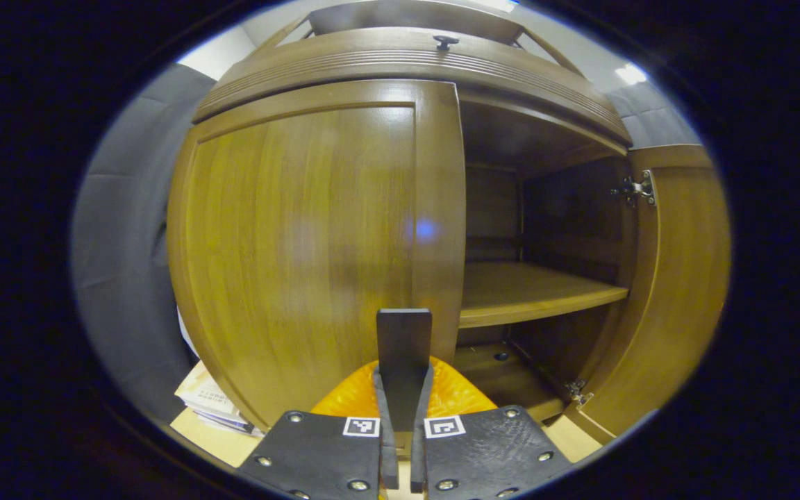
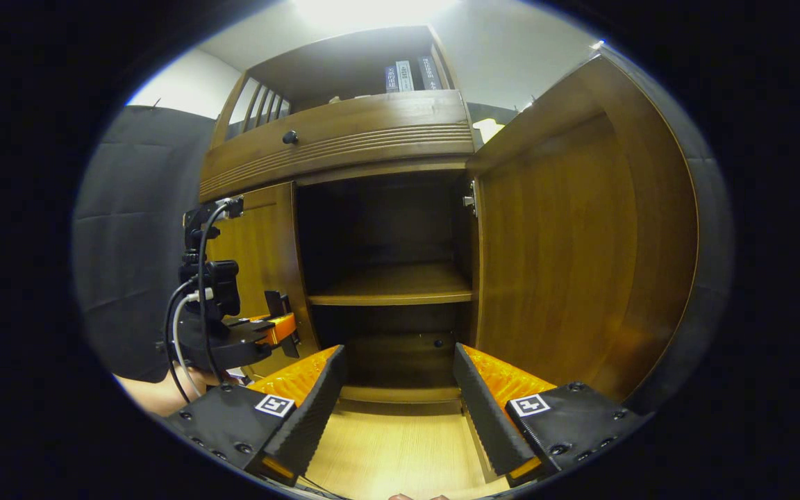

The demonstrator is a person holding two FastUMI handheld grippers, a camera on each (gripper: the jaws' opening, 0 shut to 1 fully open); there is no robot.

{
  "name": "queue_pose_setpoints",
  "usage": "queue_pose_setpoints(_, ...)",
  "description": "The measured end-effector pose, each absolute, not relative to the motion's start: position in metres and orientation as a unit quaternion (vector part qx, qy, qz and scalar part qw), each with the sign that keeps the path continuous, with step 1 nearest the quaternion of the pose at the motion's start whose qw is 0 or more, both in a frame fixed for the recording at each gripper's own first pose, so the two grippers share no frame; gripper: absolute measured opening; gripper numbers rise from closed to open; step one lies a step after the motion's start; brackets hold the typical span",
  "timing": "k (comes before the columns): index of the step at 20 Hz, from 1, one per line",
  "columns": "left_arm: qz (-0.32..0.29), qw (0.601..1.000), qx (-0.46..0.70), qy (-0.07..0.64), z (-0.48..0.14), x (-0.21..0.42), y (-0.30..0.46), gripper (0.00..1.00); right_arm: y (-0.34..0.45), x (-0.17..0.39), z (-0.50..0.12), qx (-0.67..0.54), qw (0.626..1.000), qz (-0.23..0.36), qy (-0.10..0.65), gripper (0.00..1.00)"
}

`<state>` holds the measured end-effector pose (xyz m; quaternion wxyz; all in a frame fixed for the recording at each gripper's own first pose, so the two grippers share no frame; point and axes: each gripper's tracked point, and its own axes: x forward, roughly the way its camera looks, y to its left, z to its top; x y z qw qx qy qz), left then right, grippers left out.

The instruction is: Open the right door of the double-door shoe cabinet with the right hand, and open the left door with the left hand.

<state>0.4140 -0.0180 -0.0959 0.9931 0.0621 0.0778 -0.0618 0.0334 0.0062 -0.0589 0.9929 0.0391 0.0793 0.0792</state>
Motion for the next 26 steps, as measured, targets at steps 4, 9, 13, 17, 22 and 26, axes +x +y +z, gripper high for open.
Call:
queue_pose_setpoints(4,-0.076,0.992,0.057,0.078,-0.095,0.397,-0.014,0.11,0.015,0.029,-0.059,0.038,0.992,0.087,0.08,0.93)
queue_pose_setpoints(9,-0.095,0.992,0.041,0.067,-0.092,0.373,-0.004,0.11,0.022,0.023,-0.058,0.035,0.992,0.088,0.079,0.94)
queue_pose_setpoints(13,-0.101,0.992,0.042,0.062,-0.09,0.349,0.006,0.11,0.027,0.017,-0.06,0.033,0.992,0.087,0.082,0.96)
queue_pose_setpoints(17,-0.098,0.993,0.042,0.058,-0.088,0.325,0.02,0.11,0.035,0.008,-0.061,0.03,0.992,0.091,0.085,0.96)
queue_pose_setpoints(22,-0.088,0.994,0.037,0.047,-0.084,0.293,0.046,0.06,0.045,-0.007,-0.068,0.022,0.992,0.096,0.082,0.93)
queue_pose_setpoints(26,-0.079,0.995,0.037,0.038,-0.081,0.274,0.065,0.1,0.053,-0.016,-0.077,0.018,0.991,0.101,0.083,0.93)
